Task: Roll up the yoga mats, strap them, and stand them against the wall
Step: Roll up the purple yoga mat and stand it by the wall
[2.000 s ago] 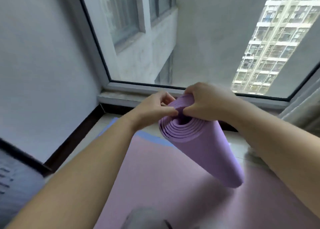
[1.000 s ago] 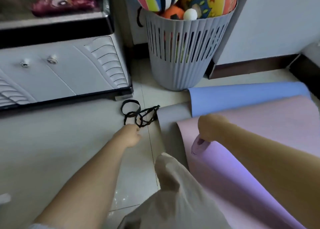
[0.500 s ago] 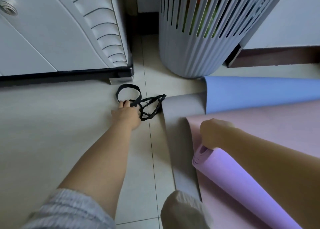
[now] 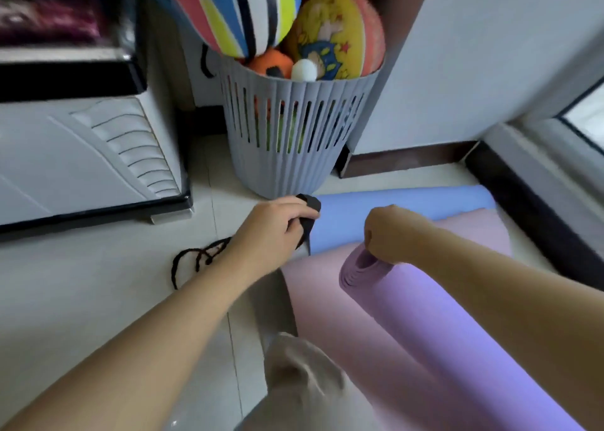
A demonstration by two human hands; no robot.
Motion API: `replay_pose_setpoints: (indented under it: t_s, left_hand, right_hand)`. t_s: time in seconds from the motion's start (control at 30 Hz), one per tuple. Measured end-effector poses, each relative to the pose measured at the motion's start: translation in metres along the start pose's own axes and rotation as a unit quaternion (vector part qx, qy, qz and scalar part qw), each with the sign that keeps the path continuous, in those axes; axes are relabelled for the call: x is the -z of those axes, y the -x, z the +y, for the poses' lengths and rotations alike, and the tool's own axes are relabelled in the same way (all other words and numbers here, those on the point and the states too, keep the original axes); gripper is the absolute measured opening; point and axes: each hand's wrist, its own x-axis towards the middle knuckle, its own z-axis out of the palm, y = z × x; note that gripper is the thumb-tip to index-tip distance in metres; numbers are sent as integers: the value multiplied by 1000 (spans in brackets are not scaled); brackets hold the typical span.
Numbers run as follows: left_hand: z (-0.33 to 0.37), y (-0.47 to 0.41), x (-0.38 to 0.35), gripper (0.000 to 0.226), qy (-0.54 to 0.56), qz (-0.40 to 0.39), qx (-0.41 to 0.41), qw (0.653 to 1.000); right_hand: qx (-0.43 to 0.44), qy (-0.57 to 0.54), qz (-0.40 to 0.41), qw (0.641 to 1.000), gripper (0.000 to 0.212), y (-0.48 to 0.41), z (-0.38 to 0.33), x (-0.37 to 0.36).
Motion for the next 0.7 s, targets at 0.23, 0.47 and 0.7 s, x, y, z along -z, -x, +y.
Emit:
replay_pose_setpoints:
  t_s: [0.23,0.47,0.7]
  left_hand:
    - [236,-69,14,50,95,-158,-168,968]
    - [412,-68,-14,28,101,-234,-335,907]
    - [473,-40,-64,31,22,-276,-375,885]
  right_hand:
    - [-108,-126,187,968,25,137,148,117]
    - [-201,-317,374,848,33,290,266,118]
    - [-189,-395,411,799,25,359,288,44]
